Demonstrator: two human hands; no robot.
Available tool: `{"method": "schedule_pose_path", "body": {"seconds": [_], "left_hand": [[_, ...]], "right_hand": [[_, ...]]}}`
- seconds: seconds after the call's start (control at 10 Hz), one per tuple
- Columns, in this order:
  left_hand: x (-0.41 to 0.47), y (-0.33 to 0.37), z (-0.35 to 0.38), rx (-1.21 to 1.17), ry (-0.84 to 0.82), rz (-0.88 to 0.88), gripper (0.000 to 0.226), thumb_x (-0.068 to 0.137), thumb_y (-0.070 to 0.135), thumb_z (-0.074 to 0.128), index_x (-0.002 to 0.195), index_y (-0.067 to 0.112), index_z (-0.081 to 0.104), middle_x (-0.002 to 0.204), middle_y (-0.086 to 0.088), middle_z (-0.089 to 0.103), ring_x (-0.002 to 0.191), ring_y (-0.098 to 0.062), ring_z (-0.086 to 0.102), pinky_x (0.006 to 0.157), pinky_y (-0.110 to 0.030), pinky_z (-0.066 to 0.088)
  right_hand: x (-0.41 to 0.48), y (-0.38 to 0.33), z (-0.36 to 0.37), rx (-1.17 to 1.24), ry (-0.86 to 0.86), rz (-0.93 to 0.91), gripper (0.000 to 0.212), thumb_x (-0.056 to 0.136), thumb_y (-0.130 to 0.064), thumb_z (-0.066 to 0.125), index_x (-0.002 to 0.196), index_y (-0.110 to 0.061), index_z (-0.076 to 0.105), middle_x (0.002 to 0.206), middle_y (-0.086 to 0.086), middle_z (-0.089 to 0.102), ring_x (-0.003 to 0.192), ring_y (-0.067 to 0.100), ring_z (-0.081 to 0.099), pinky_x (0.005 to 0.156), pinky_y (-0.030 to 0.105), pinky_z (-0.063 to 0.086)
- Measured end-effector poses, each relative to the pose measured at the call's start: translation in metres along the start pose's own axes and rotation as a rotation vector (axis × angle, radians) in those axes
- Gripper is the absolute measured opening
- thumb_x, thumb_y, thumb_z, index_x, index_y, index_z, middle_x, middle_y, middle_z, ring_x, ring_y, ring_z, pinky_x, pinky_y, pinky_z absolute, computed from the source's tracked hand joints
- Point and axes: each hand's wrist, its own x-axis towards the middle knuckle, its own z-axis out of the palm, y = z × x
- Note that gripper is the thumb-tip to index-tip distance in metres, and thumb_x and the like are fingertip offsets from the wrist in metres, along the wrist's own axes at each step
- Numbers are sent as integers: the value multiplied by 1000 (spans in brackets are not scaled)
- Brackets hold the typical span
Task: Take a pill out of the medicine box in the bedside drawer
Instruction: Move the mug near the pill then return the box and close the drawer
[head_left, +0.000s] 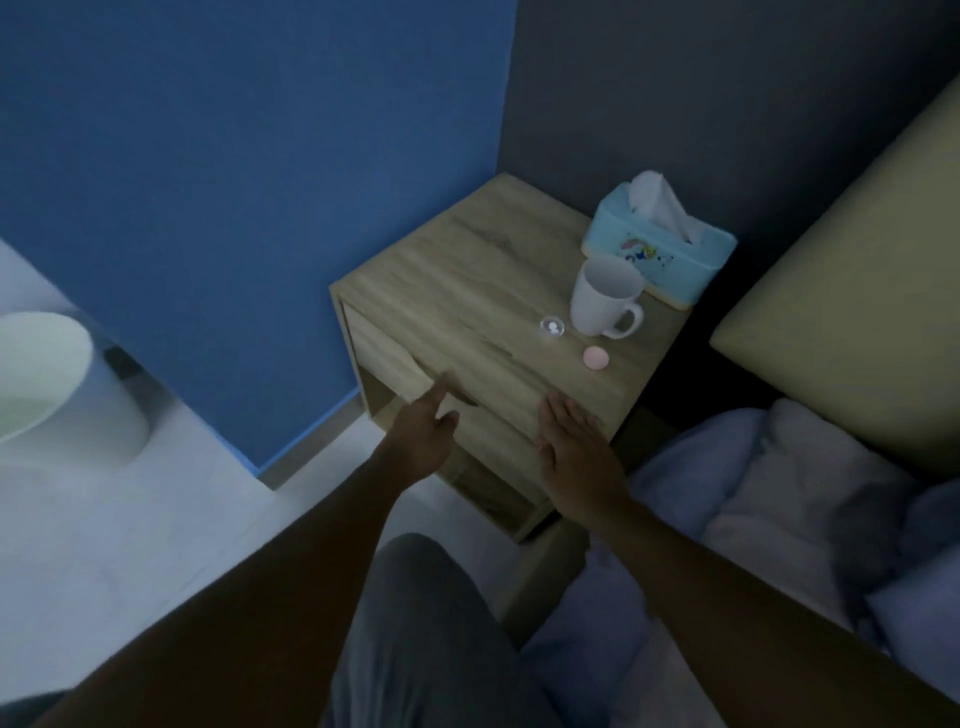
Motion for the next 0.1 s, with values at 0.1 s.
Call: {"method": "schedule_pose_path", "body": {"seconds": [0.1], "left_hand": [[-27, 24, -22, 59, 73, 68, 57, 99, 24, 49, 153, 24, 31, 155, -5, 41, 134, -16, 48, 102, -18, 35]], "right_hand": [[-8, -10, -23, 38, -16, -42, 55, 101, -18, 38, 154, -6, 28, 166, 8, 16, 152, 20, 19, 123, 32, 17]]}}
